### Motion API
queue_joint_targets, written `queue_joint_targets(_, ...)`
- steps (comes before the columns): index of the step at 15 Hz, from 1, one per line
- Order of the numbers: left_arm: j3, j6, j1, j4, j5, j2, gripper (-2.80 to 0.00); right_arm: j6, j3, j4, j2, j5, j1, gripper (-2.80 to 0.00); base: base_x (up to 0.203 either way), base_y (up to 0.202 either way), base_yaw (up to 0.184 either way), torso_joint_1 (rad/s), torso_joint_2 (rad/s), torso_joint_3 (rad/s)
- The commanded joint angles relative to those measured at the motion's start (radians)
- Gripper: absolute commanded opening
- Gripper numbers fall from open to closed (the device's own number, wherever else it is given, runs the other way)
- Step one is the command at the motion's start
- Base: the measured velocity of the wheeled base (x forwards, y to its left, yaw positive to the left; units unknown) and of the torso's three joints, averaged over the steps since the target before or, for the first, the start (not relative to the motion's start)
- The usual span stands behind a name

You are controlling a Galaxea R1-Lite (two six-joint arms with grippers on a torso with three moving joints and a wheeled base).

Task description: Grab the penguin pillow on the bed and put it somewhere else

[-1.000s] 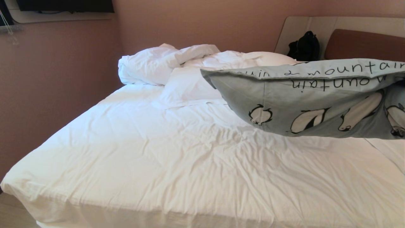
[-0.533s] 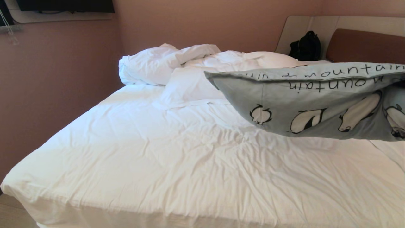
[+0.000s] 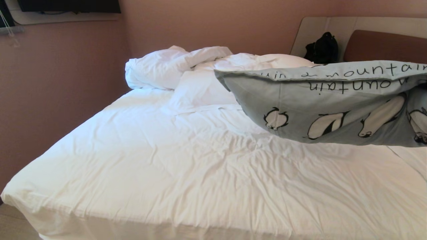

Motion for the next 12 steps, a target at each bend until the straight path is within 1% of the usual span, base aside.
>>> queue_joint_targets(1, 0.002, 0.0, 0.0, 0.001, 0.0, 0.0, -2.8, 0.001, 0.001, 0.001, -0.004, 0.002, 0.001, -2.8, -0.131, 0.0, 0.005, 0.007, 0.0, -0.004)
queue_joint_targets(12, 0.002, -0.002, 0.0, 0.0, 0.0, 0.0, -2.8, 0.0, 0.004, 0.001, -0.007, 0.0, 0.001, -2.8, -0.189, 0.0, 0.001, 0.001, 0.0, 0.003)
